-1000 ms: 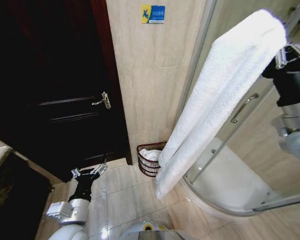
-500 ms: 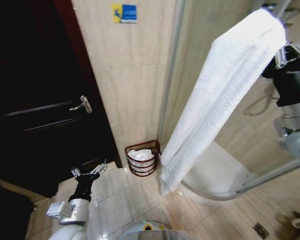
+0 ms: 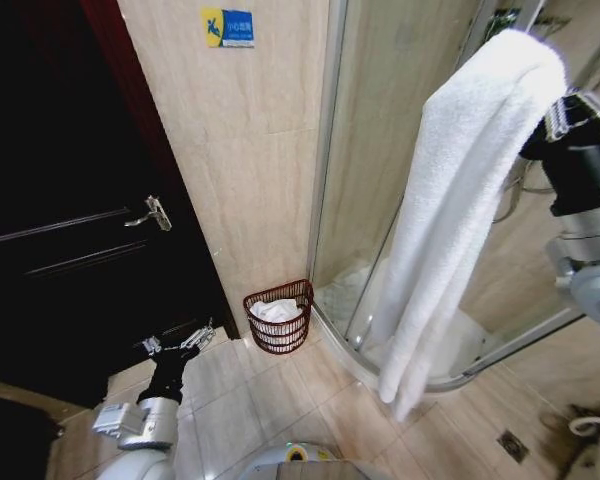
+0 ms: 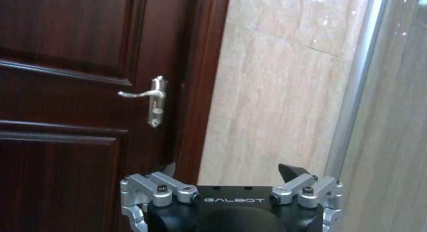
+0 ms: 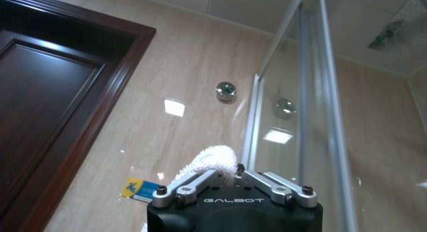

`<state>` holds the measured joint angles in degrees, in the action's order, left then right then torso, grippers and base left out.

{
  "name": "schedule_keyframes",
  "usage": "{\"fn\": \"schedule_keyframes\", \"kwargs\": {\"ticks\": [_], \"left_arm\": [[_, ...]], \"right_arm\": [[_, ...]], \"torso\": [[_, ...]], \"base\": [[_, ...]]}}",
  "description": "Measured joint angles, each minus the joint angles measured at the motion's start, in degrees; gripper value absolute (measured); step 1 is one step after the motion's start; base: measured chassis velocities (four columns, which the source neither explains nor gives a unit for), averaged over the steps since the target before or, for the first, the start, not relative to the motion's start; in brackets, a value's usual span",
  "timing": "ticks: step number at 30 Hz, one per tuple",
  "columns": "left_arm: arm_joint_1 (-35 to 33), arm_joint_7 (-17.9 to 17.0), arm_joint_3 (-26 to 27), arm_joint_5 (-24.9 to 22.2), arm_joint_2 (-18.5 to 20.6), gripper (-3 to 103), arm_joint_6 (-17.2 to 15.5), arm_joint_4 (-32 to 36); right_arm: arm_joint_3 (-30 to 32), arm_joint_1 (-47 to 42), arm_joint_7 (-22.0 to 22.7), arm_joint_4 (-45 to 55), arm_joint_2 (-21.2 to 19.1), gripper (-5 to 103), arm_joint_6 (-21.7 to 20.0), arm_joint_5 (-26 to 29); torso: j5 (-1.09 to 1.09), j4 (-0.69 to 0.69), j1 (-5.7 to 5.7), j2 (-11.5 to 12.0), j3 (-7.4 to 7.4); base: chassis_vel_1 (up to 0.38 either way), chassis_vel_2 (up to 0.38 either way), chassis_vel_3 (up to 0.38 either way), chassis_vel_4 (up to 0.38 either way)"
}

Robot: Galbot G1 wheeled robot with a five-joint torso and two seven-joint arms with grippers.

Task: Discard the used towel into the hamper.

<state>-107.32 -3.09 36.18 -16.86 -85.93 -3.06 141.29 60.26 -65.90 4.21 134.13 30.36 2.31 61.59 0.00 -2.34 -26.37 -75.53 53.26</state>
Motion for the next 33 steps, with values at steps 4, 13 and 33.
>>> {"fn": "schedule_keyframes", "kwargs": {"ticks": [4,13,33], "left_arm": [[0.0,0.0,0.0,0.0,0.0,100,0.0,0.0],[0.0,0.0,0.0,0.0,0.0,100,0.0,0.0],[0.0,0.0,0.0,0.0,0.0,100,0.0,0.0]], "right_arm": [[0.0,0.1,0.1,-0.1,-0.2,2,0.0,0.0],[-0.1,0.2,0.1,-0.1,-0.2,2,0.1,0.0],[-0.1,0.2,0.1,-0.2,-0.2,2,0.1,0.0]], "torso": [[0.0,-0.01,-0.01,0.0,0.01],[0.03,-0.01,0.0,0.0,0.0],[0.05,0.0,0.01,0.0,-0.01]], "base": [[0.182,0.166,-0.166,-0.196],[0.254,0.245,-0.246,-0.245],[0.165,0.177,-0.151,-0.168]]}}
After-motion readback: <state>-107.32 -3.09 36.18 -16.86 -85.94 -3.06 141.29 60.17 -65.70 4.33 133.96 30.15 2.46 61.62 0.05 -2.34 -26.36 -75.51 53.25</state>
